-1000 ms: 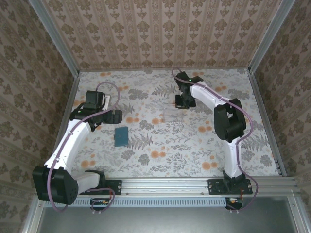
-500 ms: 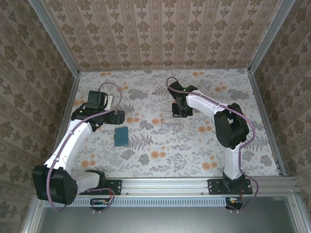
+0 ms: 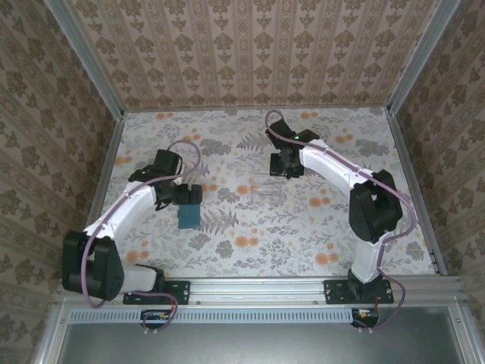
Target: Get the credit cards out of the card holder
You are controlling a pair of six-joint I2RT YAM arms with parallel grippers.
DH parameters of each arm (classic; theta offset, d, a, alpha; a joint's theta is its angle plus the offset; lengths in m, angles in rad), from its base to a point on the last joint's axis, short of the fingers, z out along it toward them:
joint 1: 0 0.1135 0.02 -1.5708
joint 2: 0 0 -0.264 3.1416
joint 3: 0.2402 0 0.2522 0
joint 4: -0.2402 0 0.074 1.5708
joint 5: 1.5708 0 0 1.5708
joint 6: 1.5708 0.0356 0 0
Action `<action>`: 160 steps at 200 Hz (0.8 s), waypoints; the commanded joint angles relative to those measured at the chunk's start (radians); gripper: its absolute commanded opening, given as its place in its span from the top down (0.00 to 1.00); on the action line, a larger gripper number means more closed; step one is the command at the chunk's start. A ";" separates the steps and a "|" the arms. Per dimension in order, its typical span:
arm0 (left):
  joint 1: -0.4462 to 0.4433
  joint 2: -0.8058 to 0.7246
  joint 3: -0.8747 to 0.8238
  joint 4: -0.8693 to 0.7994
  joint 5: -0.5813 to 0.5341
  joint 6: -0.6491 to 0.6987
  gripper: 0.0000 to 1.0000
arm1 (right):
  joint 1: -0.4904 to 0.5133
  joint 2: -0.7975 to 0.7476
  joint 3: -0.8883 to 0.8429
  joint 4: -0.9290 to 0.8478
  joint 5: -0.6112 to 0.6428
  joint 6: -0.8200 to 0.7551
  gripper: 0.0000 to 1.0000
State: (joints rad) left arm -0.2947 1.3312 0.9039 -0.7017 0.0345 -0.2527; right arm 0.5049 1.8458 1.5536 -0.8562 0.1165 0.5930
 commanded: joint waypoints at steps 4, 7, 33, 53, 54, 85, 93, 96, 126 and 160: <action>0.005 0.057 -0.044 0.024 0.011 -0.067 0.00 | 0.005 -0.073 0.003 -0.054 0.020 -0.022 0.52; 0.005 0.068 -0.048 0.029 0.014 -0.070 0.00 | 0.005 -0.079 0.000 -0.054 0.018 -0.023 0.52; 0.005 0.140 -0.071 0.084 0.048 -0.089 0.00 | 0.005 -0.123 -0.026 -0.049 0.003 -0.034 0.48; 0.002 0.183 -0.079 0.114 0.071 -0.097 0.00 | 0.004 -0.144 -0.041 -0.050 0.002 -0.036 0.47; 0.001 0.185 -0.079 0.115 0.071 -0.097 0.00 | 0.004 -0.146 -0.041 -0.050 0.002 -0.036 0.47; -0.009 0.235 -0.081 0.135 0.084 -0.108 0.02 | 0.004 -0.170 -0.069 -0.043 0.000 -0.036 0.46; -0.015 0.247 -0.081 0.137 0.088 -0.112 0.05 | 0.004 -0.175 -0.075 -0.041 -0.001 -0.037 0.46; -0.017 0.251 -0.082 0.136 0.089 -0.112 0.06 | 0.005 -0.176 -0.076 -0.040 -0.001 -0.035 0.46; -0.055 0.247 -0.080 0.116 0.082 -0.133 0.17 | 0.005 -0.206 -0.118 -0.029 -0.018 -0.032 0.46; -0.154 0.217 -0.076 0.083 0.043 -0.205 0.23 | 0.004 -0.266 -0.198 0.018 -0.054 -0.024 0.47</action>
State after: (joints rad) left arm -0.3717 1.5558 0.8314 -0.5896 0.0376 -0.3840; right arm 0.5049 1.6432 1.4010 -0.8623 0.0967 0.5728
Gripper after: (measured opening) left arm 0.785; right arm 0.537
